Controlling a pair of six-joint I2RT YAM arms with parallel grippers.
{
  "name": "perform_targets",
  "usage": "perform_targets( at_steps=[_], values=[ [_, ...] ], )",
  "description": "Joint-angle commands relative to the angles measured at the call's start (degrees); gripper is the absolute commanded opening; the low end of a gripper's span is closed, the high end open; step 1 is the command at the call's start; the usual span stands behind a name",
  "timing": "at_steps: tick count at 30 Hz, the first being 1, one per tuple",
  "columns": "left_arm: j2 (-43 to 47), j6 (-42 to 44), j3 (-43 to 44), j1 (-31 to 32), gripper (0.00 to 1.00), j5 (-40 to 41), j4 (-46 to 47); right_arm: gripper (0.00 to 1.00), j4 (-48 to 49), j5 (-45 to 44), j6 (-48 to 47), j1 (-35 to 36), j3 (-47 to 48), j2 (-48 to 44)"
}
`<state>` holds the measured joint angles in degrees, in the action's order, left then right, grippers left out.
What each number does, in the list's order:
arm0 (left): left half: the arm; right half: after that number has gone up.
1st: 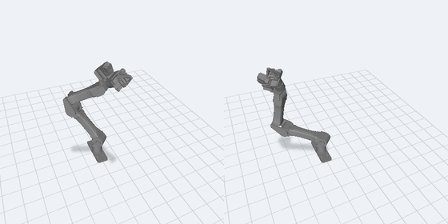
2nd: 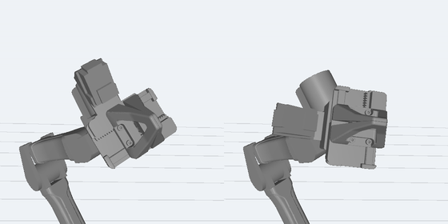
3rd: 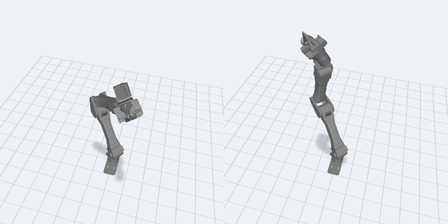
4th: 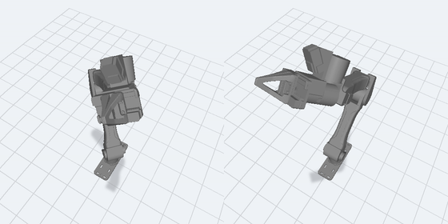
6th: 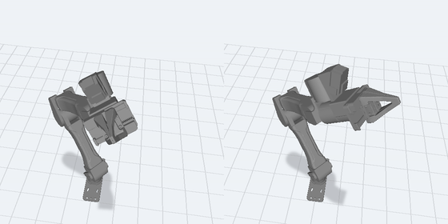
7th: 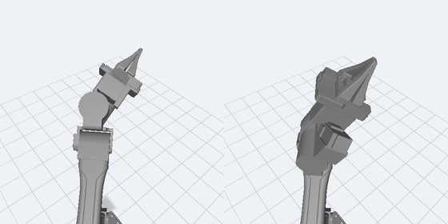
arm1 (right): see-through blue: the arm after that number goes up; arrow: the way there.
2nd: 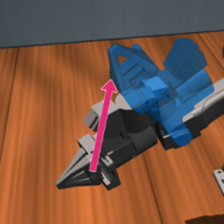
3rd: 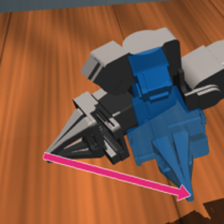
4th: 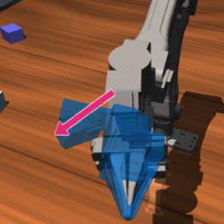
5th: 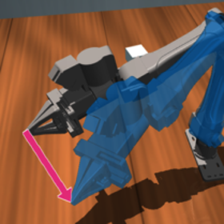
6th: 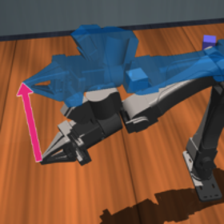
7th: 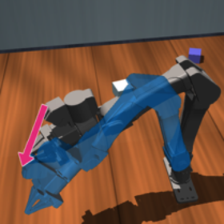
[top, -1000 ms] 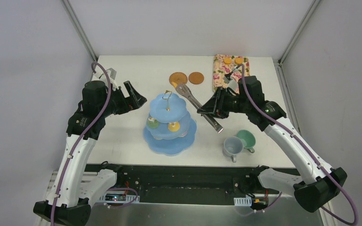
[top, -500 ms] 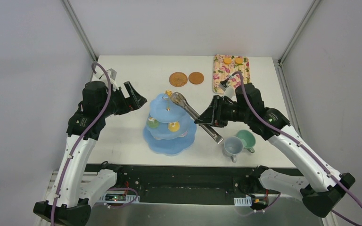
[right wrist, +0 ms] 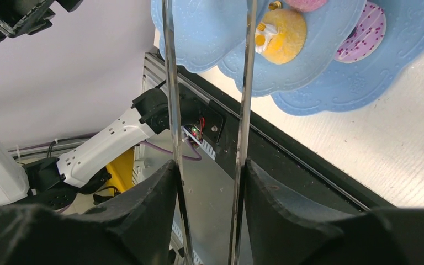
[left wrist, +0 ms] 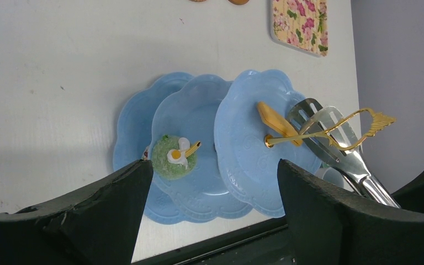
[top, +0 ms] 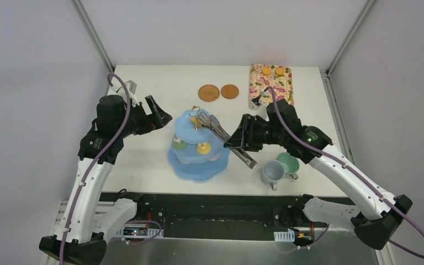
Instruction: Serve the afternoon tea
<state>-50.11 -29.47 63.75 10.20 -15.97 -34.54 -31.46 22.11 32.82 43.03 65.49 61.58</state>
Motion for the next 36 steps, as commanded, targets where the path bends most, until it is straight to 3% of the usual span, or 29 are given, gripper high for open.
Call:
perform_targets(
  at_steps=[1,6,10,17,36],
  values=[
    [0.2,0.7,0.1,0.7,0.87,0.0,1.9,0.49,1.4,-2.3,0.1,0.5,1.1,-1.0],
    [0.1,0.7,0.0,0.7,0.87,0.2,2.0,0.51,0.5,-7.3,0.2,0.5,3.5,-2.8],
    [0.2,1.1,-0.2,0.7,0.87,0.5,1.7,0.46,-0.3,-11.0,0.0,0.5,3.9,-4.6],
    [0.3,1.4,-0.2,0.7,0.87,1.1,1.6,0.44,0.3,-1.6,-1.9,0.7,2.7,-3.1],
    [-0.4,1.1,-0.6,0.7,0.87,1.6,2.1,0.38,-4.0,1.5,-6.4,0.8,4.7,-3.7]
  ],
)
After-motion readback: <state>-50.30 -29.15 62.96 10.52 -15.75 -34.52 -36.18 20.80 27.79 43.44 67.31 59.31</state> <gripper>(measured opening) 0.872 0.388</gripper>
